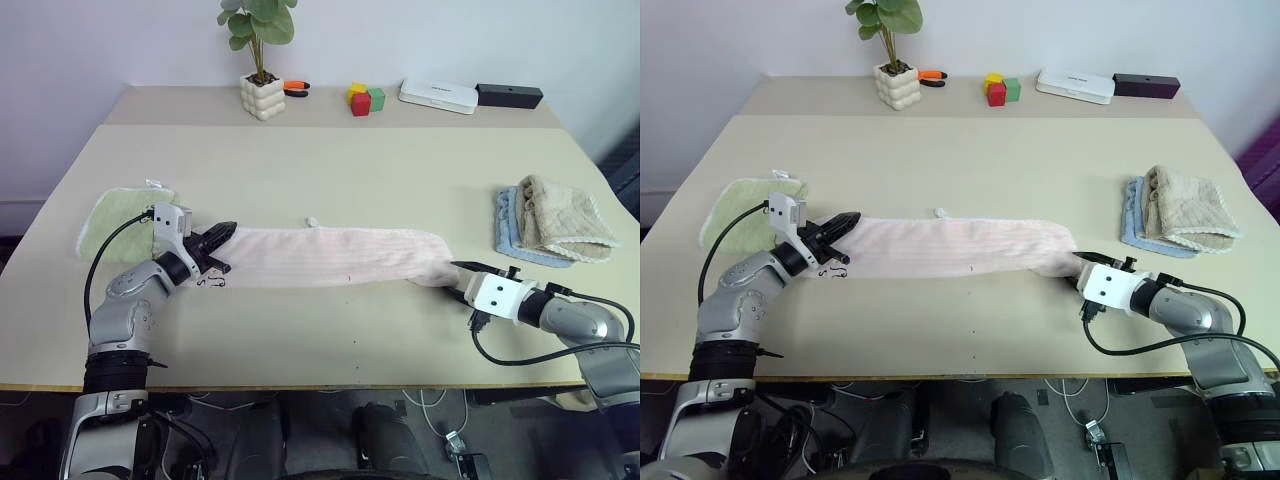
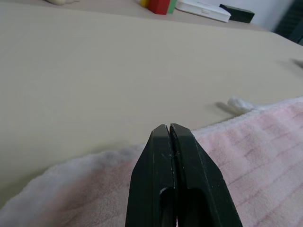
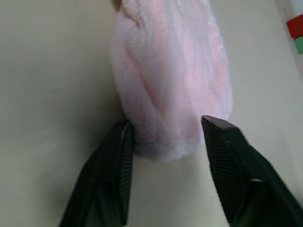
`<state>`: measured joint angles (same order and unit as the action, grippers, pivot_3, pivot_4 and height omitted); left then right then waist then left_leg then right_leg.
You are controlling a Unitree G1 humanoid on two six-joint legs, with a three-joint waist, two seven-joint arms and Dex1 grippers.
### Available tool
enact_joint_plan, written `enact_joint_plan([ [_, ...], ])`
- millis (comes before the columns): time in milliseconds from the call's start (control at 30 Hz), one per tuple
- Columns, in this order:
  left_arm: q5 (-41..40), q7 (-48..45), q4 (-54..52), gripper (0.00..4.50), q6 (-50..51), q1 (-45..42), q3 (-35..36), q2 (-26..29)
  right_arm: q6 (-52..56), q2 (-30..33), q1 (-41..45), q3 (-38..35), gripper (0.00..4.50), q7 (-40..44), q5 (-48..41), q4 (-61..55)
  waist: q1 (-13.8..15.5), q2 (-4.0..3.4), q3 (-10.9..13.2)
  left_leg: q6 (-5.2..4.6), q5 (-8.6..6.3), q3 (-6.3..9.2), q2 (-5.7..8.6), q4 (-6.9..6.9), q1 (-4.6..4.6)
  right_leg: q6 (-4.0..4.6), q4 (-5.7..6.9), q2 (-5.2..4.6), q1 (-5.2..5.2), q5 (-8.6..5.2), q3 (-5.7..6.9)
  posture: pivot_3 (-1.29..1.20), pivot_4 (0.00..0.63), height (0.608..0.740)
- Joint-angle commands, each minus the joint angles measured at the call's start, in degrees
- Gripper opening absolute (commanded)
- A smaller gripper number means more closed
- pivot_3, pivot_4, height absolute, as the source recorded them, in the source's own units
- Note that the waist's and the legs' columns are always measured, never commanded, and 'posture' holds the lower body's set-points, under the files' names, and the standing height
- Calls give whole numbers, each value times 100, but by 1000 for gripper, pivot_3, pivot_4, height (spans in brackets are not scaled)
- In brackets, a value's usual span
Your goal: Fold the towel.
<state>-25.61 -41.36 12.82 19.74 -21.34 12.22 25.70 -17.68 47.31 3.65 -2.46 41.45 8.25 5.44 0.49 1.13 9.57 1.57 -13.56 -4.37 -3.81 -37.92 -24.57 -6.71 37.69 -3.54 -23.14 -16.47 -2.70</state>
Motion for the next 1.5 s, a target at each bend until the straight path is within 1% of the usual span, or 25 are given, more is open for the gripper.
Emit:
enact_joint_plan([
  [33, -45, -70, -97, 0, -98, -26, 70, 42, -59, -22, 94, 97, 2231, 7, -14, 13, -2, 0, 0, 0, 0, 0, 0, 0, 1, 0, 0, 0, 1, 0, 0, 0, 150, 735],
  [67, -46, -69, -106, 0, -99, -16, 78, 44, -87, -12, 110, 116, 2231, 8, -5, 21, -6, 0, 0, 0, 0, 0, 0, 0, 1, 0, 0, 0, 1, 0, 0, 0, 150, 735],
  [133, -43, -66, -130, 0, -97, 12, 86, 48, -127, 0, 168, 185, 1659, 16, 35, 84, -15, 0, 0, 0, 0, 0, 0, 1, 6, 0, -2, 0, 6, 0, 0, 0, 150, 735],
  [167, -45, -64, -147, 0, -93, 25, 88, 49, -146, 14, 187, 213, 1287, -4, 74, 111, -17, 0, 0, -1, 0, 0, 0, 2, 7, 0, -3, 0, 7, 0, 0, 0, 150, 735],
  [233, -52, -68, -178, 0, -87, 50, 89, 51, -196, 36, 217, 248, 270, -77, 159, 168, -14, 0, 0, -1, 0, 0, 0, 4, 7, 0, -3, 0, 6, 0, 0, 0, 150, 735],
  [267, -52, -68, -196, 0, -84, 62, 85, 52, -195, 29, 229, 253, 30, -76, 137, 181, -13, 0, 0, -1, 0, 0, 0, 4, 7, 0, -3, 0, 6, 0, 0, 0, 150, 735],
  [367, -49, -78, -236, 0, -99, 92, 78, 53, -315, 108, 251, 295, 30, -148, 324, 213, -15, 0, 0, -1, 0, -1, 0, 4, 7, 0, -4, 0, 7, 0, 0, 0, 150, 735],
  [500, -52, -87, -249, 0, -92, 105, 74, 59, -667, 428, 280, 281, 30, -329, 709, 351, -2, 0, 0, -1, 0, -1, 0, 4, 7, 0, -5, -1, 7, 0, 0, 0, 150, 735],
  [567, -51, -90, -232, 0, -94, 100, 70, 50, -997, 716, 338, 223, 30, -568, 1018, 512, 10, -1, 0, -1, -1, -2, 0, 4, 7, 1, -7, -2, 8, 0, -1, 0, 150, 735],
  [667, -49, -102, -217, 0, -98, 100, 63, 43, -1329, 980, 413, 189, 30, -861, 1268, 690, 1, -1, 1, -1, -1, -3, 1, 4, 7, 2, -9, -3, 8, -1, -1, 0, 150, 735],
  [733, -45, -114, -185, 0, -103, 91, 57, 32, -1699, 1253, 495, 174, 30, -1233, 1643, 808, -7, -1, 1, -1, -1, -3, 0, 5, 8, 1, -9, -2, 8, -1, -1, 0, 150, 735],
  [833, -18, -124, -129, 0, -132, 76, 40, 18, -2006, 1315, 527, 242, 30, -1377, 1660, 768, -19, -1, 1, -1, -1, -4, 0, 7, 8, 1, -11, -3, 7, -1, -1, 0, 150, 735],
  [933, -38, -135, -114, 0, -132, 66, 48, 1, -2341, 1413, 497, 425, 30, -1607, 2081, 691, -24, -1, 1, -1, -1, -3, 0, 8, 8, 1, -11, -2, 7, 0, -1, 0, 150, 735],
  [1033, -34, -128, -144, 0, -125, 72, 38, -4, -2601, 1527, 399, 437, 30, -1792, 2399, 615, -21, -1, 1, -1, -1, -4, 0, 9, 8, 1, -12, -3, 7, 0, -2, 0, 150, 735],
  [1067, -33, -132, -156, 0, -124, 78, 35, -1, -2632, 1582, 345, 472, 30, -1635, 2259, 633, -18, -1, 1, -1, -1, -4, 0, 8, 8, 1, -12, -3, 7, 0, -2, 0, 150, 735],
  [1100, -38, -134, -164, 0, -121, 83, 37, -1, -2690, 1626, 318, 464, 30, -1644, 2260, 636, -20, -1, 1, -1, -1, -5, 0, 8, 8, 1, -13, -3, 7, 0, -2, 0, 150, 735],
  [1167, -39, -133, -169, 0, -120, 89, 36, -4, -2655, 1657, 324, 446, 592, -1507, 2021, 709, -29, -1, 1, -1, 0, -5, 0, 8, 8, 1, -13, -3, 8, 0, -2, 0, 150, 735],
  [1233, -48, -140, -188, 0, -127, 100, 31, -18, -2712, 1745, 400, 419, 1332, -1715, 2331, 779, -36, -1, 1, -1, 0, -4, 0, 8, 9, 1, -13, -3, 8, 0, -2, 0, 150, 735],
  [1333, -59, -125, -207, 0, -127, 99, 38, -42, -2620, 1833, 619, 337, 2922, -2039, 2715, 904, -37, -1, 1, -1, 0, -5, 0, 9, 9, 1, -13, -4, 8, -1, -2, 0, 150, 735],
  [1367, -59, -121, -206, 0, -128, 96, 41, -48, -2574, 1845, 672, 324, 3370, -2096, 2740, 942, -42, -1, 1, -1, 0, -5, 0, 8, 9, 2, -13, -4, 8, -1, -2, 0, 150, 735],
  [1433, -52, -114, -200, 0, -128, 88, 40, -59, -2479, 1922, 743, 336, 4457, -2291, 2995, 992, -42, -1, 1, -1, 0, -5, 0, 8, 9, 2, -13, -3, 8, -1, -2, 0, 150, 735],
  [1500, -58, -142, -191, 0, -147, 83, 43, -71, -2413, 1955, 766, 272, 4457, -2267, 2807, 1020, -33, -1, 1, -1, 0, -5, 0, 10, 9, 2, -13, -4, 7, -1, -2, 0, 150, 735],
])
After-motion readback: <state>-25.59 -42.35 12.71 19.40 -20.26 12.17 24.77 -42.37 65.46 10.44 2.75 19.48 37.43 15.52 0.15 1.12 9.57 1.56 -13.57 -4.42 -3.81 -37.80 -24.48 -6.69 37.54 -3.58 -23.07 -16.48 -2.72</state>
